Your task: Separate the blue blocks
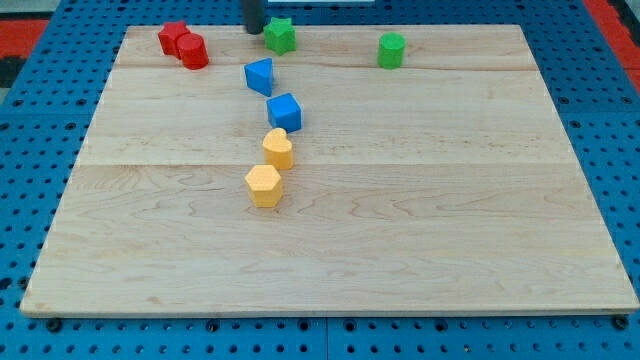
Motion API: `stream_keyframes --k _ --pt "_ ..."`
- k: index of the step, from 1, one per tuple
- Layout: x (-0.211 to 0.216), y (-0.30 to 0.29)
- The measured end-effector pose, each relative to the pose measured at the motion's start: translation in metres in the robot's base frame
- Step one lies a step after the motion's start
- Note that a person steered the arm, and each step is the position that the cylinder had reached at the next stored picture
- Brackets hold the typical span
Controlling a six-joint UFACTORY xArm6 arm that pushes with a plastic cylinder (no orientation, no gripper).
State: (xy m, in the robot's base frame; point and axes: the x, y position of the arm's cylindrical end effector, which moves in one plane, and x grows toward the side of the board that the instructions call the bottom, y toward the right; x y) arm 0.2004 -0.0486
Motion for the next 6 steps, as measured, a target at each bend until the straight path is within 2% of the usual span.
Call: stream_keyframes --k 1,2,3,4,5,6 --pt "0.089 0.072" --pt "0.139 0.017" --pt "0.115 -0.035" --pt "0.151 -0.017" --pt "0.162 -0.072" --pt "0.130 -0.109"
